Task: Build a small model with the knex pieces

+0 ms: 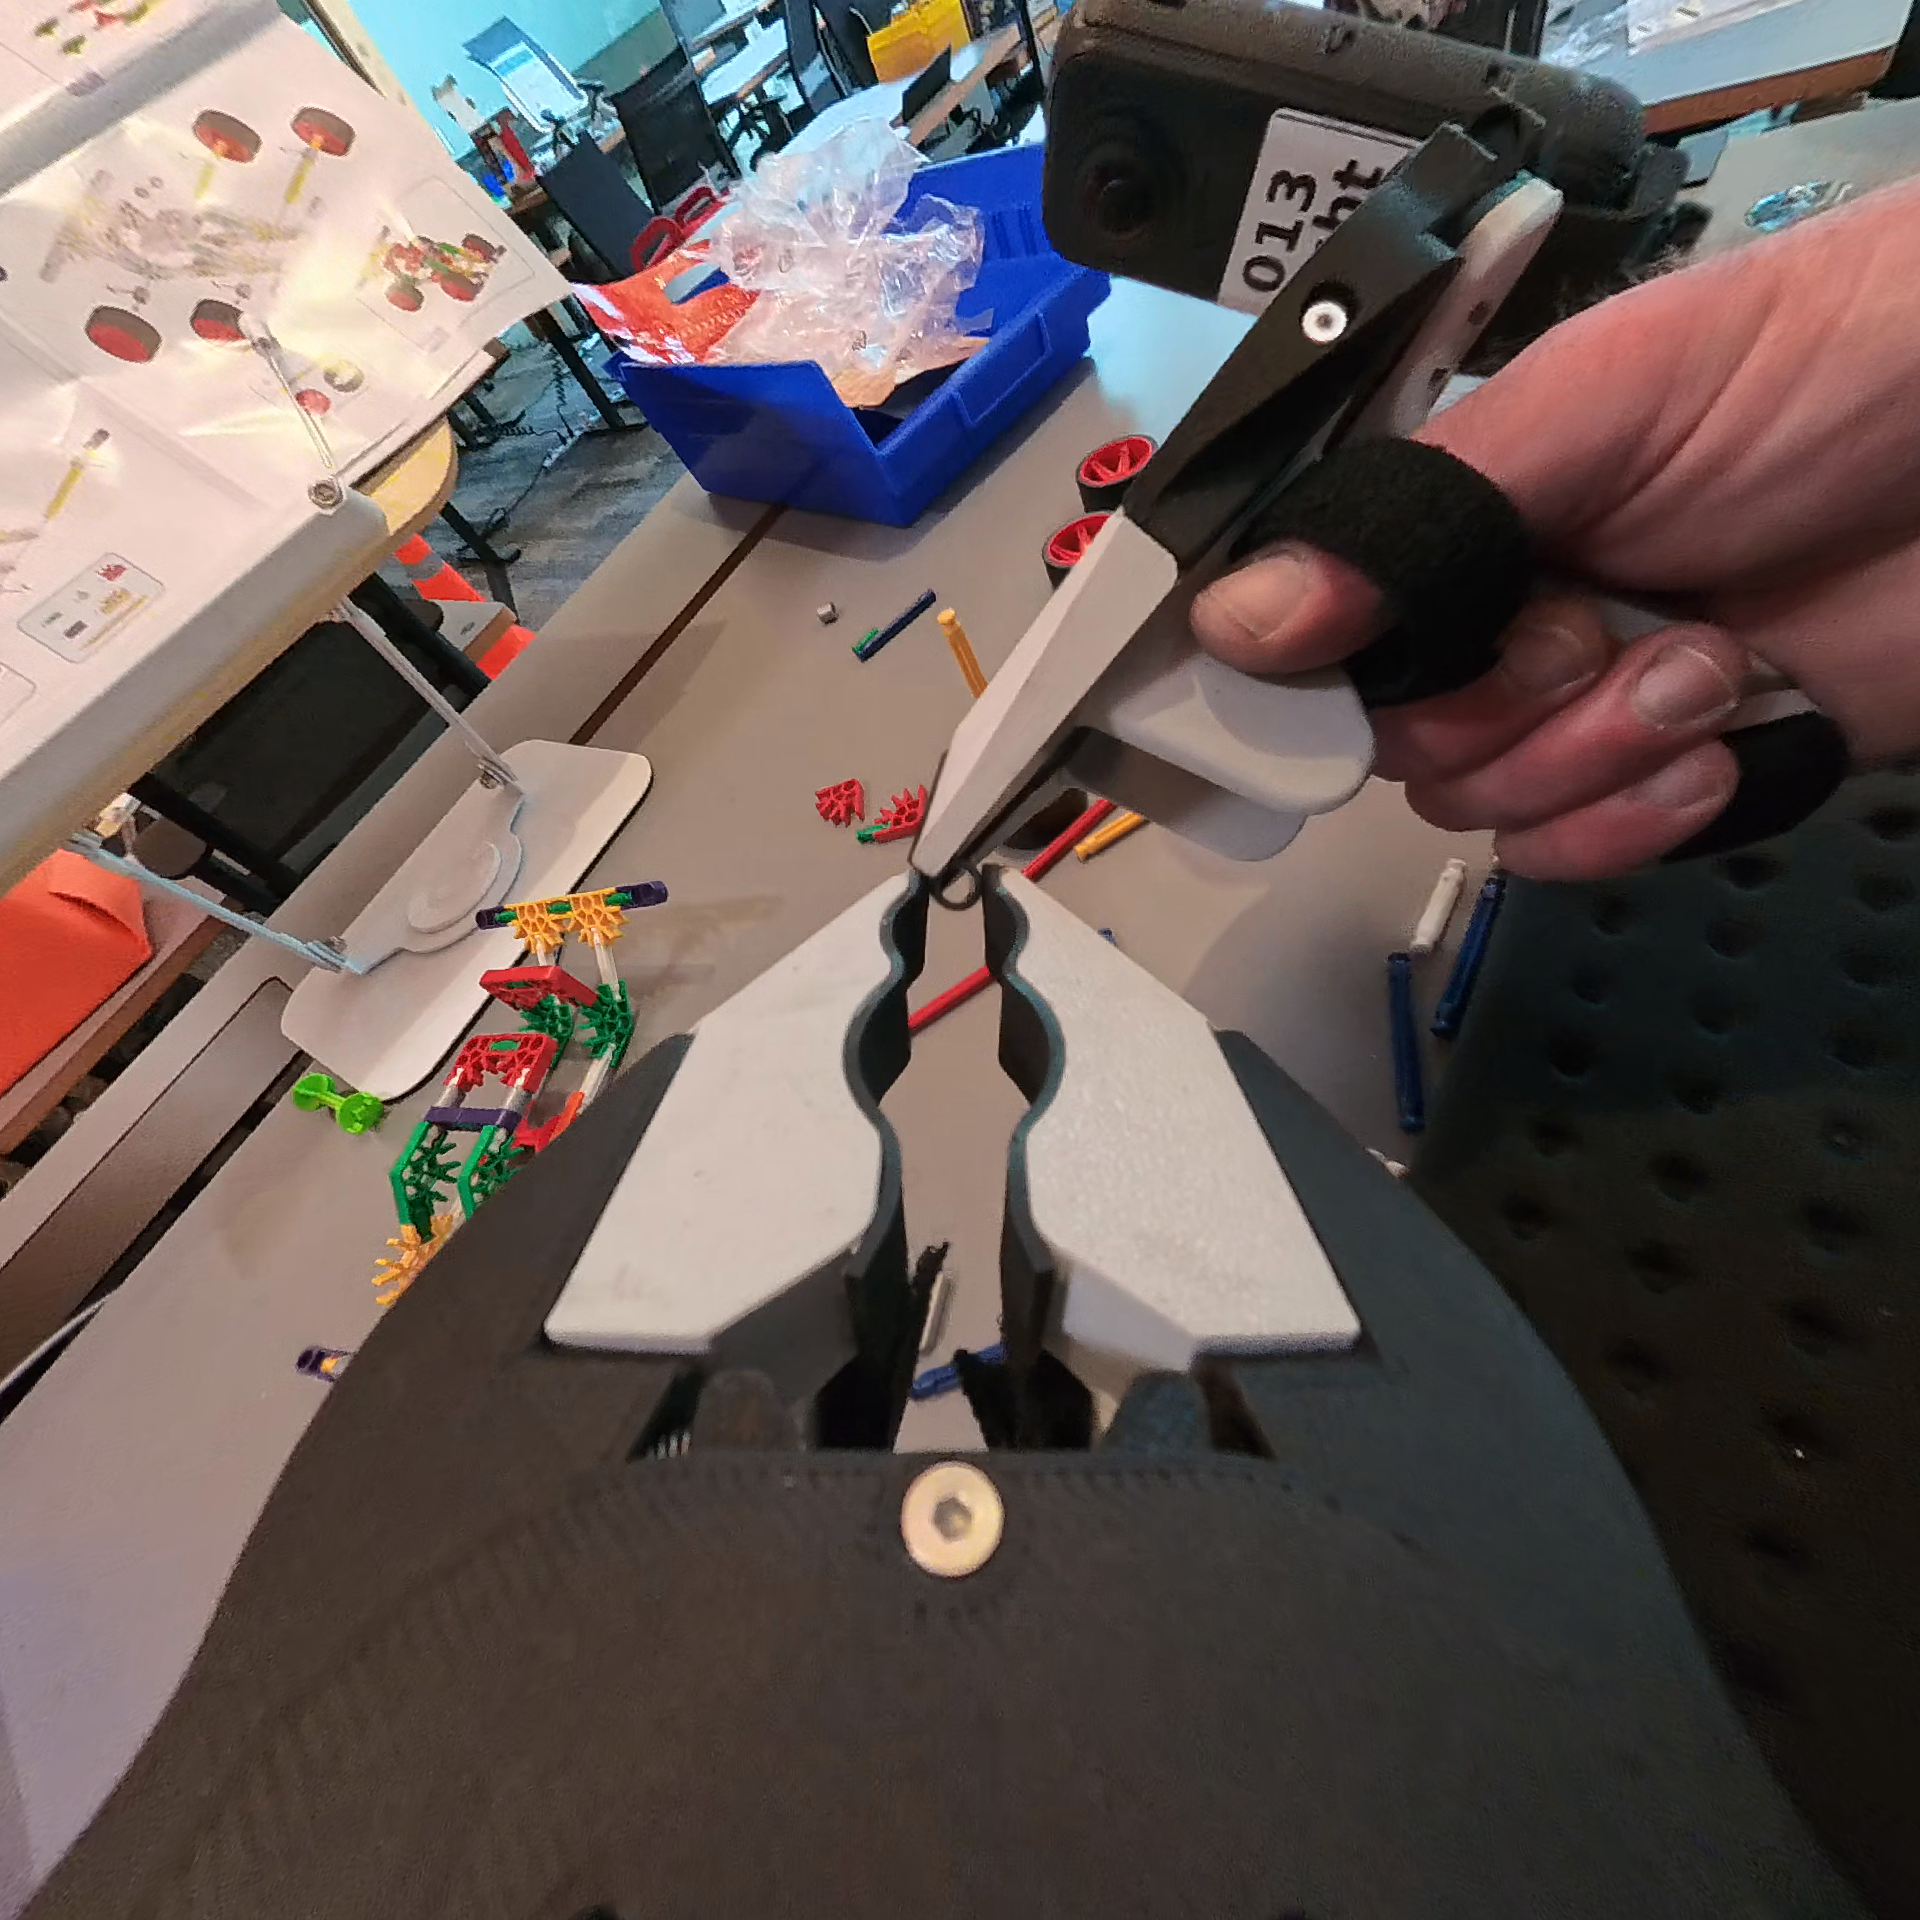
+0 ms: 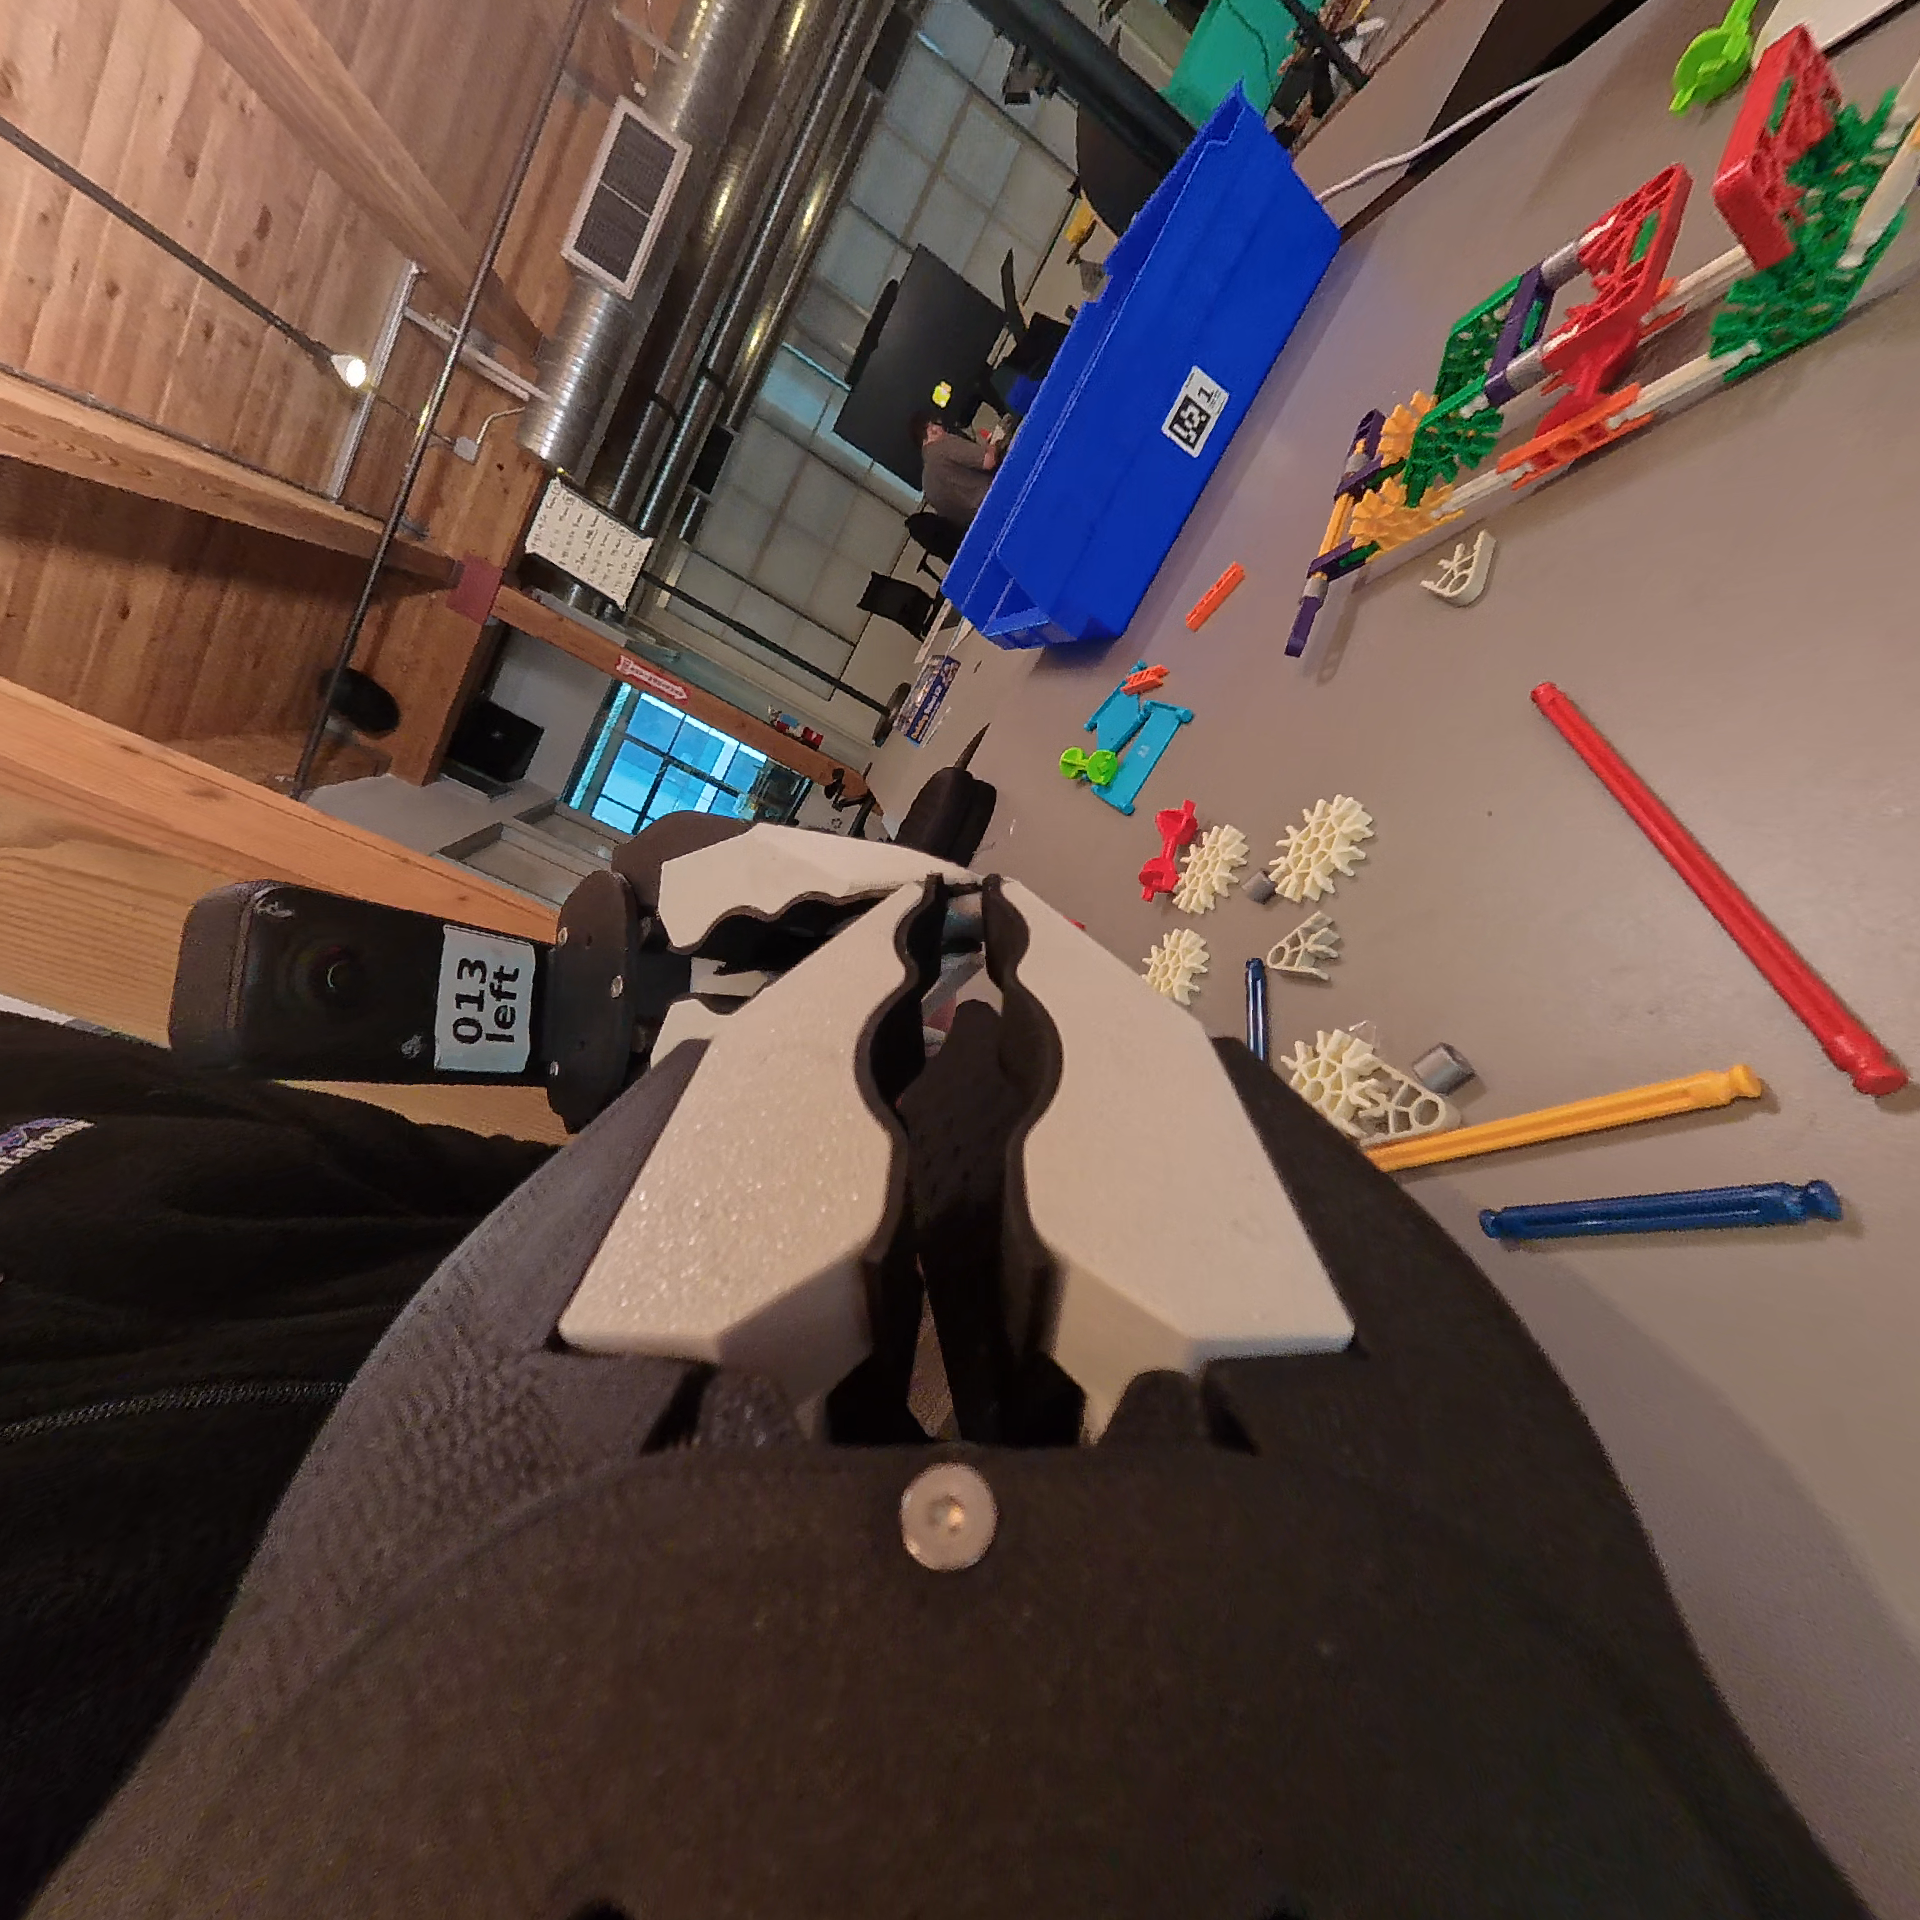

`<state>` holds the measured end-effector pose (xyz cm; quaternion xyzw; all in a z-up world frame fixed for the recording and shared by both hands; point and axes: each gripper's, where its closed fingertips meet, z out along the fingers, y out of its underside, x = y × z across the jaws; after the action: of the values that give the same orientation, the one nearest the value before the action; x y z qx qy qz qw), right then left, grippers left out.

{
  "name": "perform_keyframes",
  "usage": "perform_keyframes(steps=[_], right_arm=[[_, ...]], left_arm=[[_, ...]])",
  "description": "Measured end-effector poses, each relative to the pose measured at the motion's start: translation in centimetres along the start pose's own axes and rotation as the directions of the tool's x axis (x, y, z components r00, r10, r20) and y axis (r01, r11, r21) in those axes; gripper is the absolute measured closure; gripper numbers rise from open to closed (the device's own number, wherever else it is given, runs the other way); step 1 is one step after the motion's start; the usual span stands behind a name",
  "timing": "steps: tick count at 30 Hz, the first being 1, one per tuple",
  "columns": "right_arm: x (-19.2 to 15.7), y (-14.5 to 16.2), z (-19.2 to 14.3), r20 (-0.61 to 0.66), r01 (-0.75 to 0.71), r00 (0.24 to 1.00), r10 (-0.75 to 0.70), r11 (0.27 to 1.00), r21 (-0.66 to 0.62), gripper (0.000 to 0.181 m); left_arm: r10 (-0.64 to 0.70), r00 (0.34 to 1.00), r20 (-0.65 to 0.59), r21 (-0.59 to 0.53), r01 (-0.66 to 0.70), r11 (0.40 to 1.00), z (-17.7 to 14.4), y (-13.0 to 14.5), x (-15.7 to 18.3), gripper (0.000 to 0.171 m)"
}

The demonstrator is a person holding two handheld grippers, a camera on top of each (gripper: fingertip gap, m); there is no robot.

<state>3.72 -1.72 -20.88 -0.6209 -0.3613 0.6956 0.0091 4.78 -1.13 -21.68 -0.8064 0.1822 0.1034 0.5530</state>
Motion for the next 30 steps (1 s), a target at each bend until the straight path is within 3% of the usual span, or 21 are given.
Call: perform_keyframes(steps=[4,7,9,13,16,22,25,30], right_arm=[[-0.5,-0.9,-0.3,0.012,0.018,1.000,-0.019,0.999,0.039,0.176],[-1.2,-2.7,-1.4,0.072,-0.004,0.997,-0.005,0.993,0.115,0.165],[-2.0,-2.9,-1.9,0.163,-0.049,0.986,0.033,0.994,0.094,0.158],[-5.3,-2.9,-2.1,0.427,-0.144,0.897,0.119,0.989,0.028,0.163],[-7.2,-3.1,-2.4,0.539,-0.159,0.832,0.134,0.987,0.001,0.166],[-8.4,-3.5,-2.9,0.603,-0.171,0.784,0.149,0.985,-0.021,0.162],[-8.3,-3.6,-2.7,0.571,-0.161,0.809,0.139,0.987,-0.012,0.173],[-7.9,-3.8,-3.0,0.545,-0.142,0.831,0.110,0.990,0.017,0.174]], left_arm=[[0.004,1.000,0.017,0.032,-0.004,0.999,0.2,-0.8,-0.5,0.166],[-0.118,0.993,-0.025,0.140,0.121,0.983,-0.6,-2.6,-1.4,0.166],[-0.201,0.970,-0.139,0.246,0.230,0.941,-1.5,-4.4,-1.6,0.166],[-0.223,0.932,-0.287,0.359,0.321,0.877,-2.5,-7.1,-1.4,0.166],[-0.188,0.924,-0.332,0.385,0.314,0.868,-2.8,-8.1,-1.2,0.166],[-0.088,0.945,-0.315,0.399,0.216,0.891,-2.7,-8.9,-1.1,0.166],[-0.041,0.959,-0.282,0.402,0.157,0.902,-2.6,-8.9,-1.1,0.166],[0.047,0.975,-0.219,0.391,0.044,0.919,-2.1,-9.2,-0.9,0.166]])
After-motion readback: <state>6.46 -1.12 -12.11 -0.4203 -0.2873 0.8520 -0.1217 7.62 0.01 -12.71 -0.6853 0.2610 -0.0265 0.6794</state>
